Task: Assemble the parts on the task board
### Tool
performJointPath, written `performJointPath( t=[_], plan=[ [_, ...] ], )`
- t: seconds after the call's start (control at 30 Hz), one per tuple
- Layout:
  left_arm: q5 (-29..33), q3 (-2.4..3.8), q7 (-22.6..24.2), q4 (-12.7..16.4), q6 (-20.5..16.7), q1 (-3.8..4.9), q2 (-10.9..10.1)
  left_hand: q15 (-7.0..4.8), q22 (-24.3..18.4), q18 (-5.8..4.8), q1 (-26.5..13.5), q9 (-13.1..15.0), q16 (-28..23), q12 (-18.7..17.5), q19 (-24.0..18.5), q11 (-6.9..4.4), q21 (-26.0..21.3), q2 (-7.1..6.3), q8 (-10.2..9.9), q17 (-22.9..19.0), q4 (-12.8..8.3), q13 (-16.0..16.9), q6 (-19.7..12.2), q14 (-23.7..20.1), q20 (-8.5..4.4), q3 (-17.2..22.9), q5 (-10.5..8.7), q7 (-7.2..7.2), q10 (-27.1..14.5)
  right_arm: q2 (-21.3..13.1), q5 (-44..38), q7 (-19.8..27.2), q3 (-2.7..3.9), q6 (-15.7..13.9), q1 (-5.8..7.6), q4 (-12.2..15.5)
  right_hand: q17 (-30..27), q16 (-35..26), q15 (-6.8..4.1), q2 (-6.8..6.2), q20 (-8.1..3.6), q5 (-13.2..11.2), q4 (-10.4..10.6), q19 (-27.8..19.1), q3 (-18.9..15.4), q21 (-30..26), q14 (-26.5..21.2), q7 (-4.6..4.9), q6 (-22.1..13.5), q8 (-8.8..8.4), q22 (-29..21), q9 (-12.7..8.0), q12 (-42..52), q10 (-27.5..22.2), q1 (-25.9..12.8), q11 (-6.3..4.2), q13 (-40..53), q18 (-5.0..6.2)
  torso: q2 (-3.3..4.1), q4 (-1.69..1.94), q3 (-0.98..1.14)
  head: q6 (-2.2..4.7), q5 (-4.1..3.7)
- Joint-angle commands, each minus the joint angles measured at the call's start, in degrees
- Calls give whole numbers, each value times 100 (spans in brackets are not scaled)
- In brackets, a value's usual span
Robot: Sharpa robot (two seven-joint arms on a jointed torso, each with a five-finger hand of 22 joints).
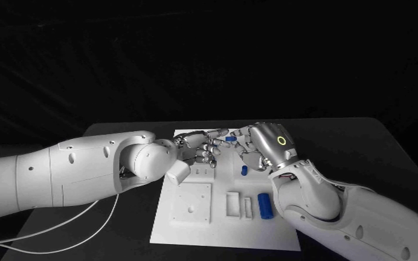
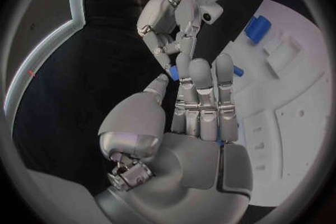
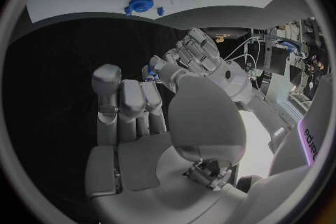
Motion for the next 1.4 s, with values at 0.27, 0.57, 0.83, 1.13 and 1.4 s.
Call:
performJointPath(
  t=[0.27, 0.57, 0.83, 1.13, 1.4],
  plan=[
    [50, 5, 41, -15, 12, 0, 42, 6, 8, -31, 58, -1, -28, -16, 39, 7, -28, 49, -3, 0, -50, 0, -4, 16, -15, 22, 21, -7, 267, 29, -125, -19, 2, 23, -4, 29, -2, 18, 3, 6, 21, 36, -1, 296, 45, 13, 17, -17, 72, 26, 492, 6, 32, 23, 67, 4, 5, -109, 2, 0, -2, 4, 3],
    [67, 5, 56, -28, 15, -2, 52, 5, 11, -31, 89, 1, -26, -17, 39, 6, -31, 83, -4, 2, -90, -1, -13, 15, -15, 53, 62, -9, 267, 47, -124, -7, 1, 37, -10, 28, 2, 28, 2, 3, 20, 36, 0, 296, 55, 28, 18, -18, 74, 27, 495, 6, 31, 26, 64, 4, 9, -112, 1, 1, -2, -1, 5],
    [76, 5, 62, -44, 15, -2, 52, 4, 15, -33, 154, 1, -30, -24, 39, 6, -37, 166, -3, 1, -190, -3, -28, 13, -16, 147, 154, -10, 266, 41, -124, -3, 0, 19, -25, 65, 0, 29, 3, -3, 20, 36, -3, 295, 60, 28, 16, -18, 75, 26, 495, 6, 27, 26, 64, 4, 10, -114, 1, 1, -2, 4, 9],
    [81, 5, 82, -52, 44, -16, 71, 0, 22, -34, 426, 8, -36, -38, 36, 2, -44, 239, -2, -1, -512, -9, -66, 7, -20, 383, 518, -18, 266, 45, -118, 37, 0, 68, -34, 66, 0, 29, 3, -3, 20, 36, -3, 295, 60, 28, 16, -18, 75, 26, 495, 6, 27, 26, 64, 4, 10, -114, 3, 1, -1, 1, 8],
    [113, 5, 106, -58, 49, -31, 86, 2, 32, -32, 716, 24, -43, -63, 29, 7, -44, 259, -5, -1, -840, -23, -143, -3, -21, 603, 818, 2, 266, 51, -71, 164, -3, 205, -35, 51, -4, 28, 4, -14, 21, 36, -5, 292, 66, 30, 15, -17, 78, 26, 495, 6, 20, 25, 60, 4, 9, -116, 2, 4, -3, -8, 4]
  ],
)
